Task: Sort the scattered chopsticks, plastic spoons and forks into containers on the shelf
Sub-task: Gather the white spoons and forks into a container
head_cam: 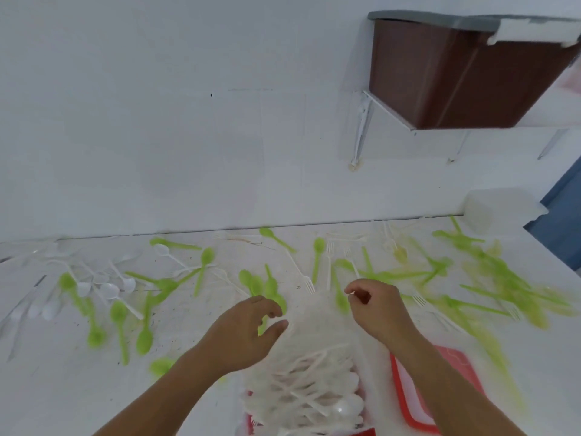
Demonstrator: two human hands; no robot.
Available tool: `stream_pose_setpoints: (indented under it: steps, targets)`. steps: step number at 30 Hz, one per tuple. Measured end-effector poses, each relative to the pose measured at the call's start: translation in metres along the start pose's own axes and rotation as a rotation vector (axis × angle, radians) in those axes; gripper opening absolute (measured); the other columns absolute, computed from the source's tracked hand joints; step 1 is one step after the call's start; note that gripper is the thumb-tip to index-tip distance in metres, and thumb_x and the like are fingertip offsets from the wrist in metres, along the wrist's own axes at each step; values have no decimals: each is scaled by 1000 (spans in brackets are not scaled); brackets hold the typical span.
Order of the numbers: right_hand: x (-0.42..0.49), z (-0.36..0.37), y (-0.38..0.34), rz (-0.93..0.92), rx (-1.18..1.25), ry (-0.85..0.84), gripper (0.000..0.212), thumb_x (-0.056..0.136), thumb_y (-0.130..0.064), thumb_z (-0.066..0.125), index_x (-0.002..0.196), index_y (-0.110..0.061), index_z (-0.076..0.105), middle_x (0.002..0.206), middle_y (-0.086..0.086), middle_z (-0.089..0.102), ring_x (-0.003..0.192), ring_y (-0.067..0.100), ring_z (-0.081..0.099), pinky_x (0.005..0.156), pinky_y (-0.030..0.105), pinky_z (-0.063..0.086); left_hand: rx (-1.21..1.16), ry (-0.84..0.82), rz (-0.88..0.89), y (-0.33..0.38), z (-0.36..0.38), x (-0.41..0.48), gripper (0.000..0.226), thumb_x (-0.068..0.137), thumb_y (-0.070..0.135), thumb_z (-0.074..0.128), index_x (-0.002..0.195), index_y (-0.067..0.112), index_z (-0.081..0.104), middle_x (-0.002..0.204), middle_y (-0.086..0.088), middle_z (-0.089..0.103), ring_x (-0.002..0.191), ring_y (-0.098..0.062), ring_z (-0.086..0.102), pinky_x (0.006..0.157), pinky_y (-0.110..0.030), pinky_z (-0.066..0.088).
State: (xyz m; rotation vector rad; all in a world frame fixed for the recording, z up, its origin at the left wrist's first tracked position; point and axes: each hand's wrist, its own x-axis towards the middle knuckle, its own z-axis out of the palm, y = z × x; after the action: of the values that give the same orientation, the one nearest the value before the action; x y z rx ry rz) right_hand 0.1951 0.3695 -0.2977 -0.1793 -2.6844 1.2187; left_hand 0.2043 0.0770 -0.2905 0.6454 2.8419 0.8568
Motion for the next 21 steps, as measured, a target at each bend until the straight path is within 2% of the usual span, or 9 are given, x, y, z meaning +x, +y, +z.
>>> stream_pose_setpoints:
  steps: [2,4,7,9,12,14,16,19,21]
  targets:
    - [30,9,11,145,-50,-19,20,85,-6,69,89,-25,76,77,-2,71,74,11,65,74,23,51,-1,4,-27,-15,-4,26,31,92,58,54,109,36,66,105,20,62,90,0,60,83,-25,50]
    - [59,22,25,243,-137,-51,24,89,-9,64,107,-20,77,98,-1,74,97,16,68,86,22,48,60,-35,-14,-30,1,61,25,96,42,57,118,35,67,116,18,64,103,-5,62,88,-27,50]
    - [96,44,43,296,-322,-69,42,94,-12,56,134,-13,66,132,7,66,125,23,60,104,29,44,197,-86,87,-41,17,126,36,101,28,51,135,35,60,137,18,57,124,-11,56,97,-32,49]
    - [120,54,53,319,-432,-88,42,97,-15,53,138,-13,61,138,7,61,131,25,55,107,32,44,305,-107,164,-47,34,173,45,100,23,51,144,31,53,145,14,53,131,-15,51,99,-34,48]
    - [147,69,64,340,-601,-133,27,99,-24,52,123,-16,63,126,5,63,123,25,58,96,32,49,464,-211,207,-65,66,222,51,89,22,69,138,24,57,142,6,55,130,-21,53,98,-36,49]
    - [159,71,70,352,-641,-169,23,94,-23,57,114,-16,64,118,4,65,117,24,62,90,31,51,467,-200,220,-79,85,236,40,71,22,83,108,27,68,113,9,64,105,-19,63,79,-30,52]
    - [166,69,76,341,-610,-168,23,88,-21,59,110,-17,65,114,3,65,114,24,62,88,30,51,443,-122,226,-91,96,240,38,54,19,88,79,30,62,83,14,59,77,-12,58,58,-25,49]
    - [161,52,81,318,-482,-116,15,82,-20,61,96,-20,65,102,-1,64,103,23,60,83,30,46,326,51,279,-98,104,235,18,74,17,73,76,30,60,75,15,55,74,-9,50,59,-27,50]
    - [155,33,85,334,-329,-47,7,80,-20,66,78,-23,60,84,-5,65,87,21,60,72,31,43,109,200,157,-86,95,234,10,92,24,51,86,28,59,79,15,55,75,-6,50,65,-28,49]
